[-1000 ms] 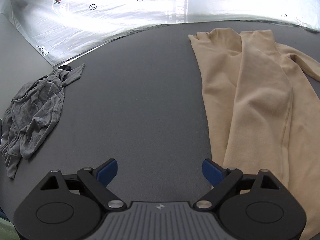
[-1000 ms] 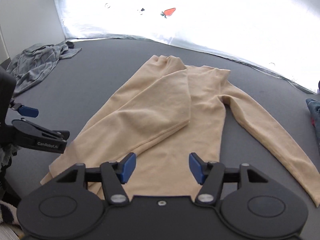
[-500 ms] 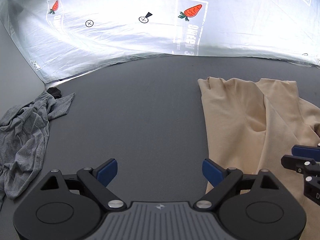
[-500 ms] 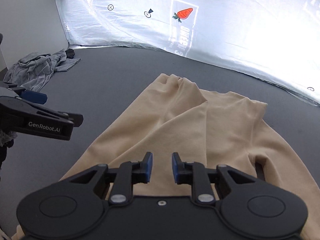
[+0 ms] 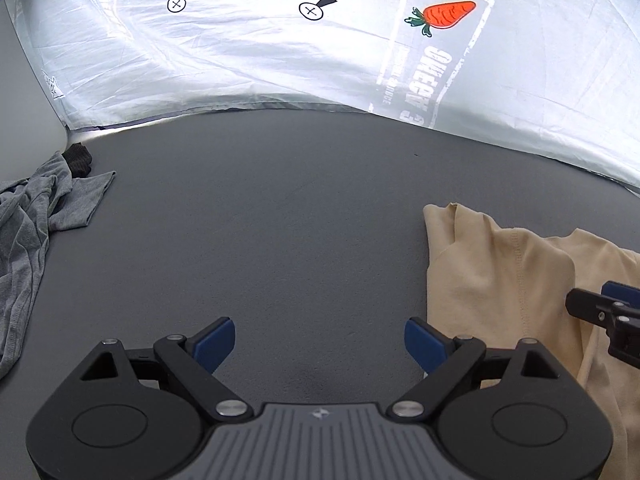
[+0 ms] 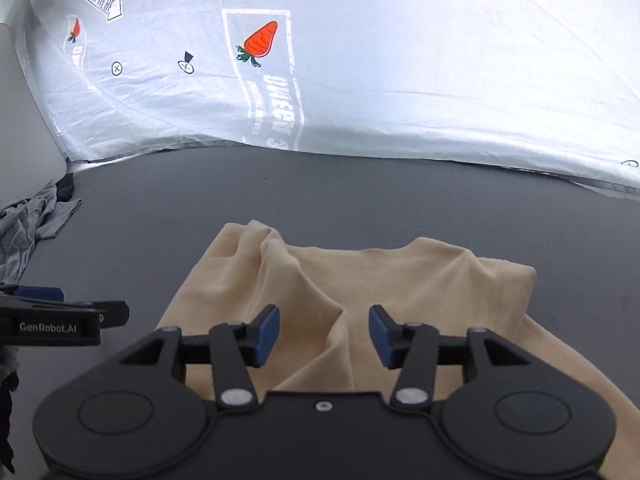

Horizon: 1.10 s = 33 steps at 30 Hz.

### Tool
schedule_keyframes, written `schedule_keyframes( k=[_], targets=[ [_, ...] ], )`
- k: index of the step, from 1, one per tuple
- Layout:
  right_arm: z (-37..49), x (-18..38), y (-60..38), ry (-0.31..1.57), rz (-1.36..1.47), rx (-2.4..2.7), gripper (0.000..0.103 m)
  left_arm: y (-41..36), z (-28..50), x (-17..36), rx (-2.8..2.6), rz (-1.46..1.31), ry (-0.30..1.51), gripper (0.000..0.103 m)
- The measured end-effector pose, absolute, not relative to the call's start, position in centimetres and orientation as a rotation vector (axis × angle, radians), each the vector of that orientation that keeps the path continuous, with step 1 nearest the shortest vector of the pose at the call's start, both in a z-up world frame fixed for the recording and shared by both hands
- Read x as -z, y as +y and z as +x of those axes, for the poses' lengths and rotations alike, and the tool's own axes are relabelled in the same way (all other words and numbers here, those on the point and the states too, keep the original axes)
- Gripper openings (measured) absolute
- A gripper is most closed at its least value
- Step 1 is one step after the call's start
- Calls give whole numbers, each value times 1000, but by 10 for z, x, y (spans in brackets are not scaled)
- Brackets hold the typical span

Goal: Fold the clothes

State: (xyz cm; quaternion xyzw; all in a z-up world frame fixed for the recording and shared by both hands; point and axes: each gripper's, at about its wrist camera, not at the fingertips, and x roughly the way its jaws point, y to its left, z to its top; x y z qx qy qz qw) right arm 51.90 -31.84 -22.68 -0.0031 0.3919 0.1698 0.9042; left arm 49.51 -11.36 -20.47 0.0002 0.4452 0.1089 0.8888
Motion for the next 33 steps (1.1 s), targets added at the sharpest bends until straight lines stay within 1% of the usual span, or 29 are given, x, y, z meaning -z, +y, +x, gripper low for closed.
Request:
schedule_keyframes(
  k=[2,4,5,7,8,10,12,14,17,18,19,22,23,25,26,27,29,33],
  targets=[
    [531,236,-306,806,-93,-361,49,-114,497,204,-220,4,919,92],
    [539,246,-295,787,-248,-290,48,-114,495,200,-204,-6,915,92],
    [541,246,-294,771,-289,-263,53,-114,493,197,-193,-12,911,92],
    [540,232,-302,761,-229,-217,48,-114,486,189,-157,-23,895,93],
    [537,222,-309,753,-180,-205,48,-114,482,185,-137,-28,887,94],
    [526,203,-329,735,-63,-218,54,-117,472,176,-99,-38,860,95],
    [506,189,-354,728,29,-182,66,-124,461,166,-63,-45,832,95],
    [483,178,-381,727,108,-135,73,-132,446,152,-10,-52,790,95],
    [438,175,-421,749,153,-44,79,-148,417,128,99,-76,697,98],
    [421,175,-433,752,166,-6,82,-154,406,120,129,-86,670,102],
    [402,176,-445,755,186,35,83,-160,395,112,158,-96,643,103],
    [345,182,-478,765,272,139,86,-180,369,98,182,-115,644,103],
    [328,184,-487,764,295,166,90,-186,362,95,187,-120,654,103],
    [296,188,-505,753,329,226,95,-197,346,92,206,-136,662,103],
    [281,190,-516,752,359,246,101,-201,338,90,214,-139,656,103],
    [270,192,-526,757,399,253,102,-205,329,89,221,-137,641,103],
    [250,198,-548,762,489,265,103,-213,314,86,237,-132,604,103],
    [216,207,-582,705,638,299,103,-228,294,81,251,-136,592,103]
  ],
)
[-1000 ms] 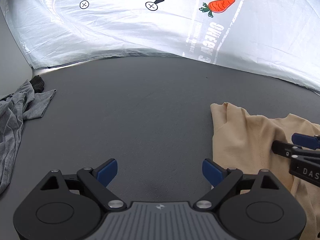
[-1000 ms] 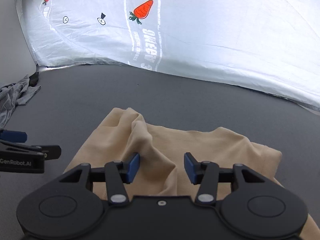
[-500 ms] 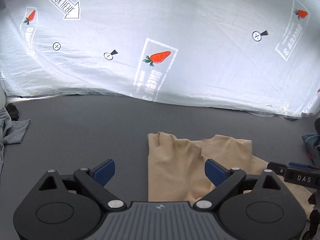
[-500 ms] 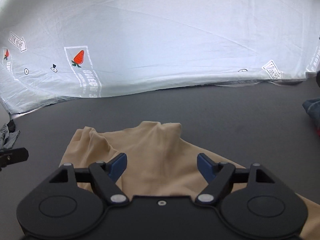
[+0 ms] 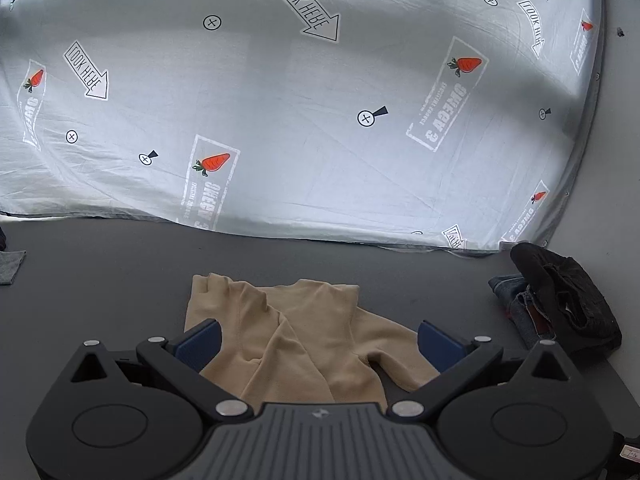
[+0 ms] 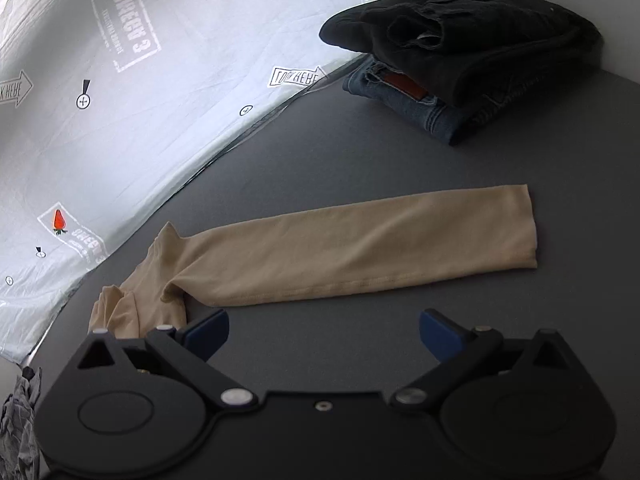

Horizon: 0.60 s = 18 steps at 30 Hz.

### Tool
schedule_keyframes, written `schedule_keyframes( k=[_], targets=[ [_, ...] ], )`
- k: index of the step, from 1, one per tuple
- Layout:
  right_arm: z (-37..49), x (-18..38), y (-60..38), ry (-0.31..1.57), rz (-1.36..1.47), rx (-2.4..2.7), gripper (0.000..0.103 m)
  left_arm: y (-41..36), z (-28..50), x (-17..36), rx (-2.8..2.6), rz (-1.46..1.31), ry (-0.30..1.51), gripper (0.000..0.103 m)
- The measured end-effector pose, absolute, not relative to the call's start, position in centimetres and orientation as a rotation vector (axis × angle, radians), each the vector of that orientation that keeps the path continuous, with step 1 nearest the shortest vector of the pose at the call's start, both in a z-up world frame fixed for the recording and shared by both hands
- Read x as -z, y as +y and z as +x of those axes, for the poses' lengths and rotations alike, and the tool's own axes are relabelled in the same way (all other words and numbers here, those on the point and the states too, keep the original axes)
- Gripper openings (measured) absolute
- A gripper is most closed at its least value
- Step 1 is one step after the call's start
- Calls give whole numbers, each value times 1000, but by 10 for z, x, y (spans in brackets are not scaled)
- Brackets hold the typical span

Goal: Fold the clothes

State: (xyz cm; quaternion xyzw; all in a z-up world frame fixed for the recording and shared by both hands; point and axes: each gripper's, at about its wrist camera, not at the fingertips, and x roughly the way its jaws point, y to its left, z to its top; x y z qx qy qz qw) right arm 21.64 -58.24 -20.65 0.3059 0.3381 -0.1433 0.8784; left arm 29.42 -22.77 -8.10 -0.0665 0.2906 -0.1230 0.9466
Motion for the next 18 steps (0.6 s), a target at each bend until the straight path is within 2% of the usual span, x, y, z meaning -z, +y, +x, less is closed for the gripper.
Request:
schedule_keyframes(
  k=[5,10,15,16,17,18],
  targets=[
    [198,213,-613,683,622,421,103,-244,278,80,258,-130,609,103],
    [209,228,-636,762,522,551,99,-259,274,77,205,-111,596,103],
    [229,245,-650,814,501,539,79,-264,281,80,159,-94,604,103],
    [233,247,-652,816,501,536,79,-264,283,80,147,-89,613,103],
    [237,247,-652,811,488,533,70,-264,286,80,141,-86,621,103],
    [240,247,-652,812,468,537,54,-264,289,81,135,-87,631,103]
  ],
)
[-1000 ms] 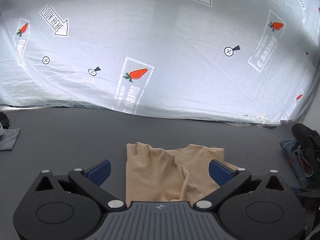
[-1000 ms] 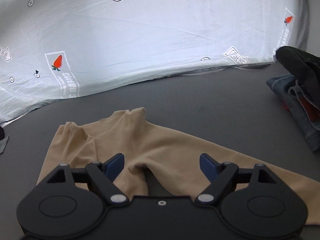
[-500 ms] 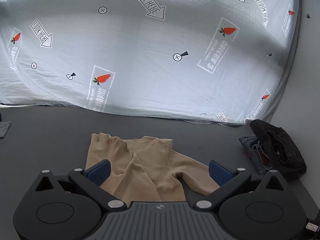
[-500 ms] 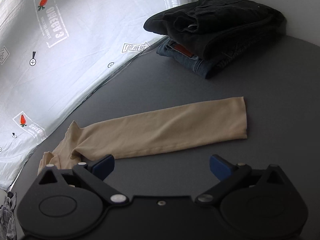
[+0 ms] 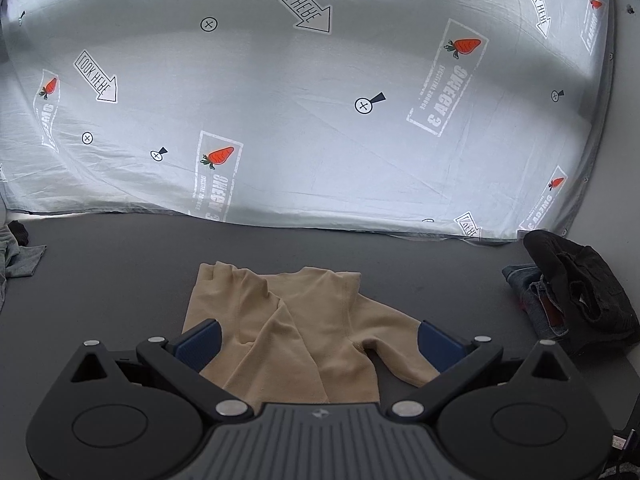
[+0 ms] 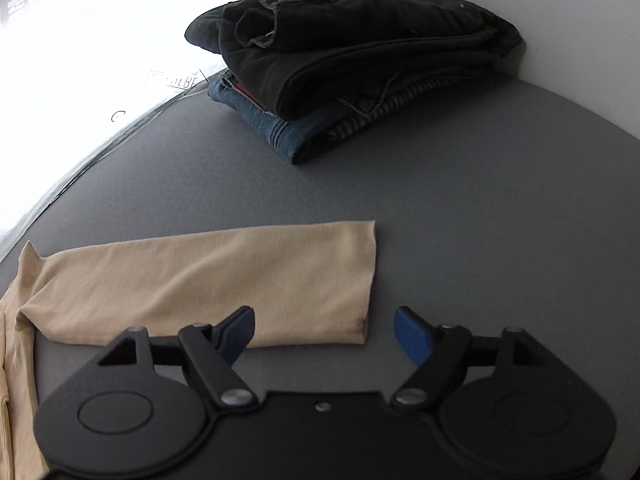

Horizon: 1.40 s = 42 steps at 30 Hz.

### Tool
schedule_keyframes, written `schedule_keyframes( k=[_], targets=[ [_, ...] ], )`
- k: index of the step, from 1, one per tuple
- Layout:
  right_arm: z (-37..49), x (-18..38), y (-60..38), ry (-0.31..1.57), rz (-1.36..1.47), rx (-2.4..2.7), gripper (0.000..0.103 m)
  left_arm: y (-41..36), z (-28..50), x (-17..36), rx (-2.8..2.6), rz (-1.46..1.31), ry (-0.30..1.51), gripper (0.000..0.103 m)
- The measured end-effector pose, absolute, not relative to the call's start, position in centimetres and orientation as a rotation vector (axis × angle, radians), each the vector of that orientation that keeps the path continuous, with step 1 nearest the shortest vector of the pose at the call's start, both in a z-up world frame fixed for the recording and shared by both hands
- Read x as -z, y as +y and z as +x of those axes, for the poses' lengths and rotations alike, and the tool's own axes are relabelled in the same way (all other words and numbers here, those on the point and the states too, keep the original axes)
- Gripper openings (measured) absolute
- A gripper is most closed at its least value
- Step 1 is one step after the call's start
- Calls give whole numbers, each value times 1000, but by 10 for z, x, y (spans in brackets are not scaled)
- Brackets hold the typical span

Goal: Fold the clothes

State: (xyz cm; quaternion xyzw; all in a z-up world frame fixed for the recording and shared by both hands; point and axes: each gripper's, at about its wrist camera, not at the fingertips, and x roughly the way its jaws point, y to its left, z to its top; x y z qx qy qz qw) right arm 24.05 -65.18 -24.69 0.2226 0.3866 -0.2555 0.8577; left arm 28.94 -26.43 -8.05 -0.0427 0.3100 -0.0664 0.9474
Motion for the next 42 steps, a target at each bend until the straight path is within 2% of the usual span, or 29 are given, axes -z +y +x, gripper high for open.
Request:
schedule_keyframes(
  k=[1,2,6,14,20,22,23,25,26,29,30,34,36,38,42],
  targets=[
    [245,246,-650,819,440,546,39,-264,293,81,137,-95,643,103],
    [249,244,-648,820,428,535,7,-264,296,83,150,-107,658,103],
    [262,228,-629,768,404,356,6,-270,305,94,210,-129,724,103],
    [289,165,-528,659,268,-156,6,-294,348,119,428,-220,899,103],
    [289,161,-467,682,121,-374,6,-317,377,142,521,-232,992,101],
    [287,161,-461,693,105,-406,6,-318,386,154,493,-251,1056,85],
    [286,161,-459,698,98,-415,6,-317,389,160,479,-266,1083,81],
    [284,161,-458,703,83,-421,5,-314,395,170,450,-293,1131,63],
    [283,160,-457,706,78,-422,5,-313,397,174,437,-302,1152,59],
    [279,157,-455,708,63,-419,5,-308,399,179,438,-321,1192,23],
    [277,156,-453,708,52,-418,6,-306,397,176,447,-327,1171,5],
    [263,147,-447,719,23,-403,13,-296,386,152,443,-289,1047,2],
    [253,143,-449,726,35,-388,32,-285,385,136,425,-267,980,2],
    [243,140,-451,745,57,-361,41,-273,387,124,407,-271,940,2],
    [231,163,-457,919,161,-267,41,-246,399,100,366,-281,873,2]
  ],
)
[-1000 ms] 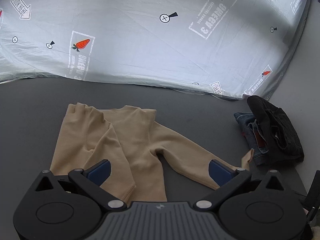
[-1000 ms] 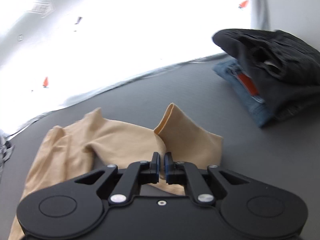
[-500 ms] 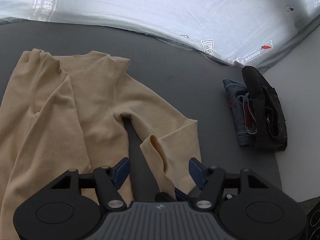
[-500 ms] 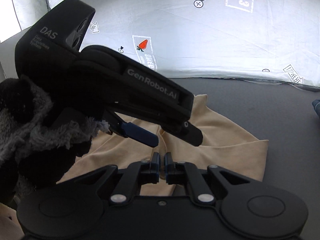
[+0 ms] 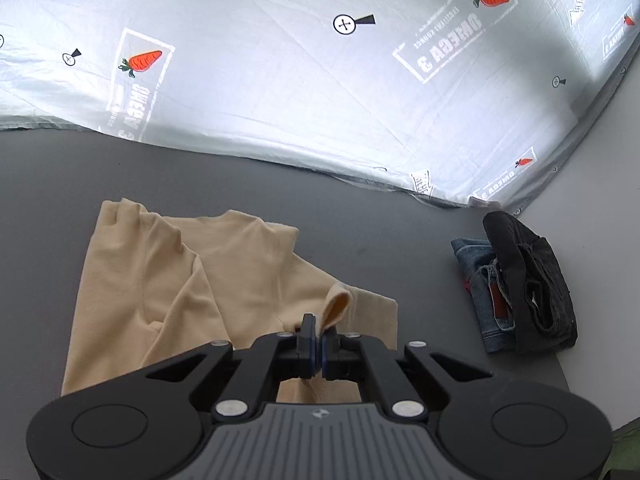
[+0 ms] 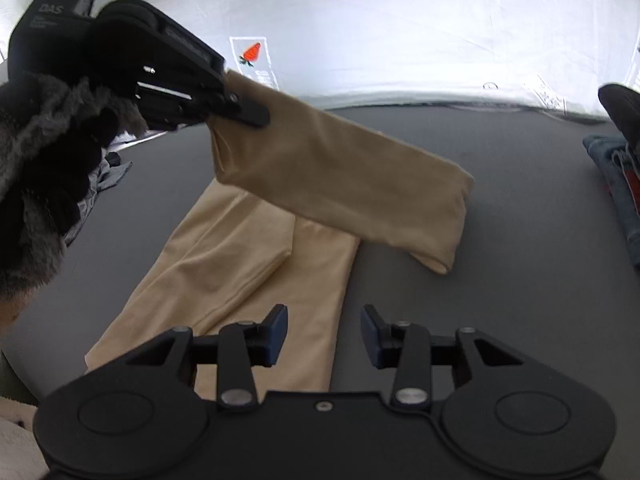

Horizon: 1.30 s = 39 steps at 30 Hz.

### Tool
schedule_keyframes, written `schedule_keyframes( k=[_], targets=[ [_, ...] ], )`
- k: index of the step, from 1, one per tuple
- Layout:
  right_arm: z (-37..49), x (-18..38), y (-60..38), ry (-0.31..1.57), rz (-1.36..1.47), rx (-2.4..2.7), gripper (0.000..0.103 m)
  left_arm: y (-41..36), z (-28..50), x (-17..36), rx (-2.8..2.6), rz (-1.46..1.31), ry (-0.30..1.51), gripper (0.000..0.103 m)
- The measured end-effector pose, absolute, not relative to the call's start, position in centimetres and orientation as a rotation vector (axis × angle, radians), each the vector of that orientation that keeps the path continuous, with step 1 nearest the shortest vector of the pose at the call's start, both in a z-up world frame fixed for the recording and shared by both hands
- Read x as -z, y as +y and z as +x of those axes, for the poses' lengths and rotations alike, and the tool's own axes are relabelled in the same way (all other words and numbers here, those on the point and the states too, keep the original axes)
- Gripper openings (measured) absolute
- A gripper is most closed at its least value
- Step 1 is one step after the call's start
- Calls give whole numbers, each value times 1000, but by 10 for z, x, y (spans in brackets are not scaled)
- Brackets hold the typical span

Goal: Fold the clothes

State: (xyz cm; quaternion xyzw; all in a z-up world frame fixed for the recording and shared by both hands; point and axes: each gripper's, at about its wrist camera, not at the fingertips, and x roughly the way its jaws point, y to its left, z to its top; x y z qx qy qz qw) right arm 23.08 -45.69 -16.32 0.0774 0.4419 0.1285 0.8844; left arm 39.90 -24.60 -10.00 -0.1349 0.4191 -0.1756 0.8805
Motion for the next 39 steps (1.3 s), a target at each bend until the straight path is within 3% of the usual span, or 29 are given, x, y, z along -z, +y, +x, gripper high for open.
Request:
schedule_keyframes(
  k=[4,8,10,11,16,20,23,32,35,39],
  targets=[
    [214,196,-454,1103,300,-180,41,-222,412,87,365,-272,851,2],
    [205,218,-436,1142,284,-52,39,-200,427,86,360,-266,852,2],
    [201,218,-426,1130,234,-8,27,-187,439,87,367,-314,863,2],
    [198,215,-420,1122,204,10,1,-180,445,85,371,-342,864,2],
    [177,183,-391,1047,110,72,2,-148,463,35,394,-419,726,2],
    [170,148,-360,973,56,-28,2,-84,458,-43,365,-503,503,2],
    [179,146,-321,971,19,-132,2,-34,449,-72,277,-502,403,2],
    [197,201,-254,1163,-83,-303,5,33,433,1,-23,-406,515,2],
    [198,202,-262,1206,-24,-321,11,39,425,18,-52,-406,545,2],
    [193,194,-281,1187,89,-322,32,34,408,16,27,-403,534,2]
  ],
)
